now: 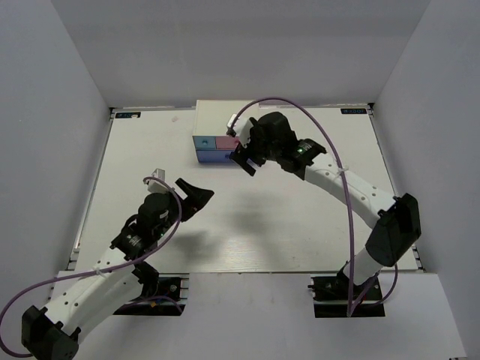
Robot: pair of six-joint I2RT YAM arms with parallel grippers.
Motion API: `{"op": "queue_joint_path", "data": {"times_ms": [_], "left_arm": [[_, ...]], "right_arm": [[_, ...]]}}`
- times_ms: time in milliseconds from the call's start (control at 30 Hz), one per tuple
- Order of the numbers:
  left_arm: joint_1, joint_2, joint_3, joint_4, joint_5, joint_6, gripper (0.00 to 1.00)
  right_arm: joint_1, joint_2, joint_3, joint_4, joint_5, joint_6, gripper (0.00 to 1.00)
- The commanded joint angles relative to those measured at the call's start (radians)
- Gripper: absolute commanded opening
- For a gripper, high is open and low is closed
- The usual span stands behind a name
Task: Sort the stationery into containers
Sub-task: Close the drawer
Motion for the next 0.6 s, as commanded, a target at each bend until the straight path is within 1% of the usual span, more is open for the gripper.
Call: {"op": "queue_joint_path", "data": {"times_ms": [0, 67, 100, 133, 200, 300, 367, 467, 567], "left_arm": [[-0.004, 0.0, 0.091, 0.018, 0.021, 0.101, 0.93], [-0.004, 0.01, 0.117, -0.014, 0.021, 0.121, 0.93], [-0.004, 0.02, 0.13, -0.024, 0.021, 0.13, 0.93], [-0.004, 0.02, 0.155, -0.024, 0.021, 0.15, 0.93], [-0.004, 0.032, 0.18, -0.05, 0.03, 0.168, 0.94], [-0.004, 0.055, 0.232, -0.081, 0.041, 0.196, 0.94], [-0.004, 0.066, 0.243, -0.093, 0.041, 0.218, 0.94], [-0.004, 0.09, 0.252, -0.082, 0.06, 0.238, 0.99], [-0.004, 0.119, 0.272, -0.082, 0.061, 0.247, 0.99]], "right_arm": [[-0.005, -0.104, -0.033, -0.046, 0.063, 0.114, 0.9], [-0.002, -0.138, -0.061, -0.039, 0.073, 0.128, 0.9], [-0.002, -0.155, -0.08, -0.036, 0.108, 0.129, 0.9], [-0.003, -0.205, -0.103, -0.017, 0.133, 0.135, 0.9], [-0.005, -0.239, -0.139, -0.008, 0.165, 0.135, 0.9], [-0.007, -0.334, -0.194, 0.023, 0.228, 0.12, 0.9], [-0.011, -0.356, -0.254, 0.056, 0.242, 0.094, 0.9], [-0.025, -0.393, -0.326, 0.102, 0.265, 0.048, 0.9], [-0.049, -0.423, -0.389, 0.126, 0.27, 0.069, 0.9]]}}
